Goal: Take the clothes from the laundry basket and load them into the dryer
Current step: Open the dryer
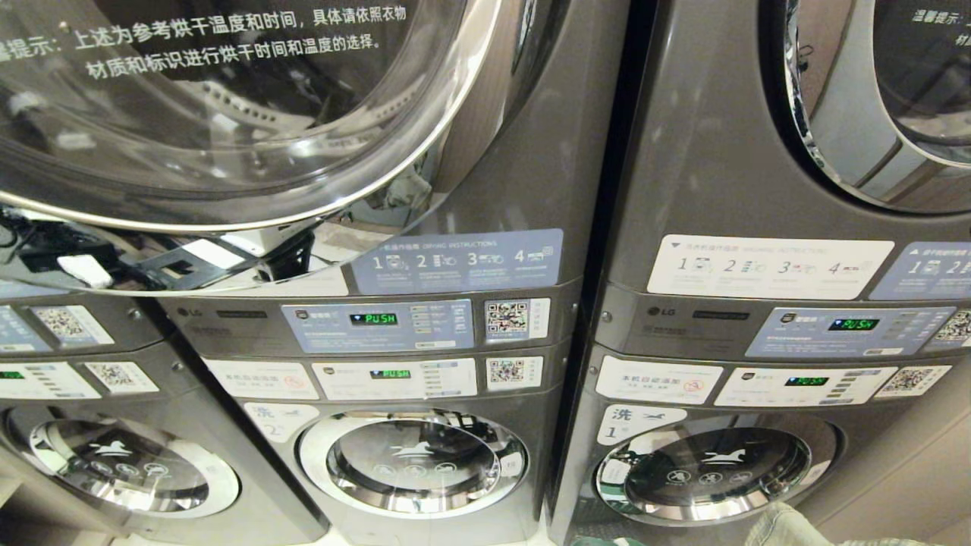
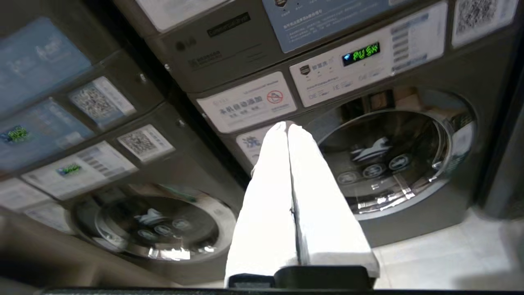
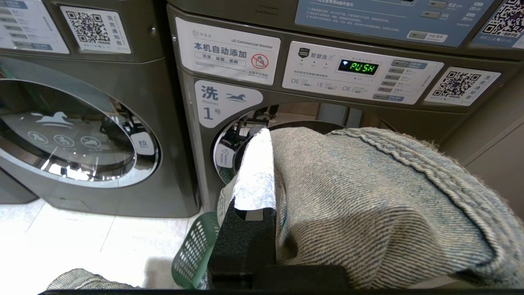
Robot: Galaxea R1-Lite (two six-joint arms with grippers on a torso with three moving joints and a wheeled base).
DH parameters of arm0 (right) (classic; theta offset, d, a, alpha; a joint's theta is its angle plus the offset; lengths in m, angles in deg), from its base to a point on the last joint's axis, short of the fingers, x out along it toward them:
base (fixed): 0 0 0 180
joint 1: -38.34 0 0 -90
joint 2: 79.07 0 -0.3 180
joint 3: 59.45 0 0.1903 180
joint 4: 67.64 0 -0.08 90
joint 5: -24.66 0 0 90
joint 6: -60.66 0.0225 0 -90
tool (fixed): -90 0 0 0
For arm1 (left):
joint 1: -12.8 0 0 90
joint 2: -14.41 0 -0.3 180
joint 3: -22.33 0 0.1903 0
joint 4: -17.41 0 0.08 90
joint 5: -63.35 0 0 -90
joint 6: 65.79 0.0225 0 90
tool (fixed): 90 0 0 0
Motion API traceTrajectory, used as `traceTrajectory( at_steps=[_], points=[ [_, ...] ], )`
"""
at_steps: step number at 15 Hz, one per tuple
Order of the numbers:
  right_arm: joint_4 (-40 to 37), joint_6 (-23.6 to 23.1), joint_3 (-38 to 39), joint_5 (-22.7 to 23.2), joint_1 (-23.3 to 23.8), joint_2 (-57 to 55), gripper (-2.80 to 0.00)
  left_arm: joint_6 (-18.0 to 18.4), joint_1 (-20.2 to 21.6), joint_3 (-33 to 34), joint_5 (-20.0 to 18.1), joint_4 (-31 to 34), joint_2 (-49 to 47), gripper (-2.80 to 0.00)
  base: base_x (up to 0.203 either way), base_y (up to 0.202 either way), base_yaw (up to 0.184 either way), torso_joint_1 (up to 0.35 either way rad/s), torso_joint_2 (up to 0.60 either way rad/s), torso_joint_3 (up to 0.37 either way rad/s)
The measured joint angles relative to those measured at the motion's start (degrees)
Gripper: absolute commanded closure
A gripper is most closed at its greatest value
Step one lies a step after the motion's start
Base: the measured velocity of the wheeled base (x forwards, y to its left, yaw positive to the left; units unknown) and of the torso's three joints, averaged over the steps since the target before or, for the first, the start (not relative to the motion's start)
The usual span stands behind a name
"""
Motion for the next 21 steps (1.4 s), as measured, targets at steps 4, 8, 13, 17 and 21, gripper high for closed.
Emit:
traceTrajectory(
  at_steps=[4, 8, 13, 17, 21],
  points=[
    [0.0, 0.0, 0.0, 0.0, 0.0, 0.0, 0.00, 2.3, 0.0, 0.0, 0.6, 0.1, 0.1, 0.00, 0.000, 0.000, 0.000, 0.000, 0.00, 0.000],
    [0.0, 0.0, 0.0, 0.0, 0.0, 0.0, 0.00, -9.6, 0.0, 0.0, 0.6, -1.0, 0.1, 0.00, 0.000, 0.000, 0.000, 0.000, 0.00, 0.000],
    [0.0, 0.0, 0.0, 0.0, 0.0, 0.0, 0.00, -23.1, 0.0, 0.0, 0.6, 0.0, 0.1, 0.00, 0.000, 0.000, 0.000, 0.000, 0.00, 0.000],
    [0.0, 0.0, 0.0, 0.0, 0.0, 0.0, 0.00, -19.4, 0.0, 0.0, -0.6, 2.3, 0.1, 0.00, 0.000, 0.000, 0.000, 0.000, 0.00, 0.000],
    [0.0, 0.0, 0.0, 0.1, 0.0, 0.0, 0.00, -17.4, 0.0, 0.0, -2.6, 2.4, 0.1, 0.00, 0.002, 0.050, -0.003, -0.002, 0.00, -0.001]
  ],
)
